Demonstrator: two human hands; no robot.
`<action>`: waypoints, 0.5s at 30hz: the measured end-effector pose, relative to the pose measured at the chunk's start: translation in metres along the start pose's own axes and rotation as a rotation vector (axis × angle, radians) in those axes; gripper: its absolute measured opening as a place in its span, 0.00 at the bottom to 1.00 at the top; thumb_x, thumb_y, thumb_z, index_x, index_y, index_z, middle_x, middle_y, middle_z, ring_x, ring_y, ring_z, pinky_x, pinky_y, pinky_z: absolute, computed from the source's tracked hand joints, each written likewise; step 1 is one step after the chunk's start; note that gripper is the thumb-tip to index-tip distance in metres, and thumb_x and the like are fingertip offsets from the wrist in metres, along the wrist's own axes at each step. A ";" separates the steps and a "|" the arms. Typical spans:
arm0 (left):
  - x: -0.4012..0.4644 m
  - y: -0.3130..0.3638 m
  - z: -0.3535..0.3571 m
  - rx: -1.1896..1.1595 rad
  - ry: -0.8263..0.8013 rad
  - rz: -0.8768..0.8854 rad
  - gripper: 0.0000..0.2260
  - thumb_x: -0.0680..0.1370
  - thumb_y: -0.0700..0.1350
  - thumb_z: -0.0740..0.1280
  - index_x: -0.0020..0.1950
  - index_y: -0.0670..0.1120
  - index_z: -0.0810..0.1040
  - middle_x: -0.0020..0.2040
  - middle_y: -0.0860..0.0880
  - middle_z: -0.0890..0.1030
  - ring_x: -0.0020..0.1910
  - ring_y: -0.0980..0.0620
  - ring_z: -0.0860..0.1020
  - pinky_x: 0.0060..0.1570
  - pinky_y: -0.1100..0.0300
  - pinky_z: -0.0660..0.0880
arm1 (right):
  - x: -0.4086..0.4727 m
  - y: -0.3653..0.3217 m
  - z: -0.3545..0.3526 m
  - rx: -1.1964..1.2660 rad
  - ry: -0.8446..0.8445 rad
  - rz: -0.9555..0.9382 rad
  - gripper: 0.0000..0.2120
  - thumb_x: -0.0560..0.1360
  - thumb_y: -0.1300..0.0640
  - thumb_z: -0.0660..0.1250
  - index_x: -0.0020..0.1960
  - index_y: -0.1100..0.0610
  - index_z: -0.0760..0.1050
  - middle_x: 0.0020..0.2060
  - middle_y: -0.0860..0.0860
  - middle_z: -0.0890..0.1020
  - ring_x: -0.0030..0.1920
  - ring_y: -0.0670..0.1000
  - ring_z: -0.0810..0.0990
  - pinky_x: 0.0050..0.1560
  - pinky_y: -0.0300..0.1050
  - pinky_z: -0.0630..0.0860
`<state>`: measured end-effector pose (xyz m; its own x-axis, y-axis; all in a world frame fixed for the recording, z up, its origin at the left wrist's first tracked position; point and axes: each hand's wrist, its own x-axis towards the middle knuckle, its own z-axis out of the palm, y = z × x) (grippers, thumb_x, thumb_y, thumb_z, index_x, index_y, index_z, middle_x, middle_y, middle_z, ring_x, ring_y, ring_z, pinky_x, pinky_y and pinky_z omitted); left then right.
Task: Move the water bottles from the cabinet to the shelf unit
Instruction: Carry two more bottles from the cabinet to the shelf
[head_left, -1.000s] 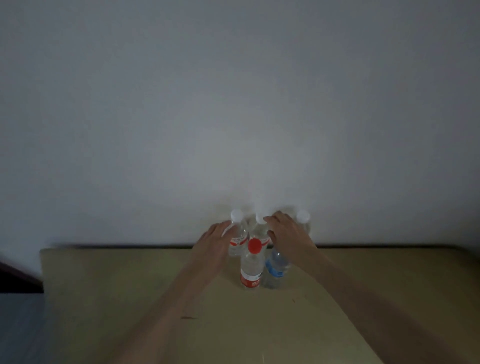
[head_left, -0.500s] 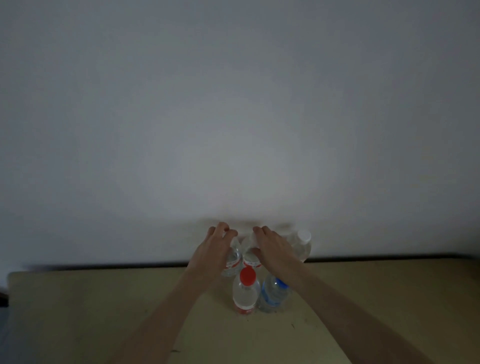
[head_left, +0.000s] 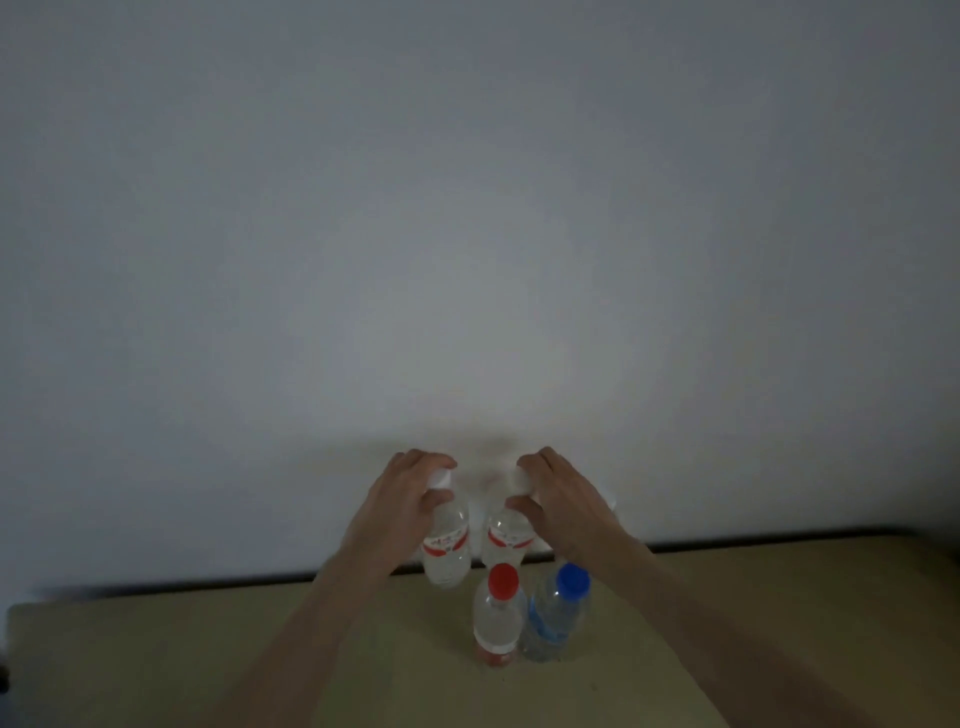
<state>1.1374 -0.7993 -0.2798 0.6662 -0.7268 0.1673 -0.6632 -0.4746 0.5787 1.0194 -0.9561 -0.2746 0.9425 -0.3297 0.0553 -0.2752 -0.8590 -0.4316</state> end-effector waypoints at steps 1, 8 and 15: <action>0.000 0.006 -0.011 -0.016 0.030 0.018 0.13 0.74 0.40 0.66 0.58 0.47 0.75 0.56 0.48 0.76 0.57 0.49 0.71 0.55 0.62 0.66 | -0.003 -0.006 -0.011 0.030 0.050 0.001 0.17 0.76 0.51 0.63 0.60 0.58 0.68 0.55 0.53 0.72 0.52 0.51 0.72 0.51 0.42 0.71; -0.001 0.067 -0.096 -0.129 0.275 0.215 0.12 0.73 0.40 0.68 0.56 0.47 0.77 0.49 0.54 0.74 0.51 0.52 0.71 0.52 0.67 0.64 | -0.036 -0.063 -0.103 0.097 0.389 0.010 0.16 0.73 0.47 0.65 0.55 0.55 0.69 0.48 0.46 0.70 0.44 0.47 0.72 0.42 0.33 0.65; -0.037 0.108 -0.121 -0.326 0.204 0.387 0.11 0.75 0.40 0.64 0.57 0.49 0.75 0.50 0.53 0.73 0.44 0.64 0.71 0.47 0.70 0.64 | -0.117 -0.095 -0.134 0.077 0.639 0.185 0.15 0.73 0.49 0.65 0.56 0.56 0.70 0.48 0.45 0.72 0.45 0.49 0.74 0.40 0.34 0.67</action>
<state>1.0823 -0.7631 -0.1271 0.4691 -0.6910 0.5500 -0.7543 0.0104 0.6564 0.9102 -0.8879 -0.1195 0.5770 -0.6565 0.4859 -0.3854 -0.7433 -0.5468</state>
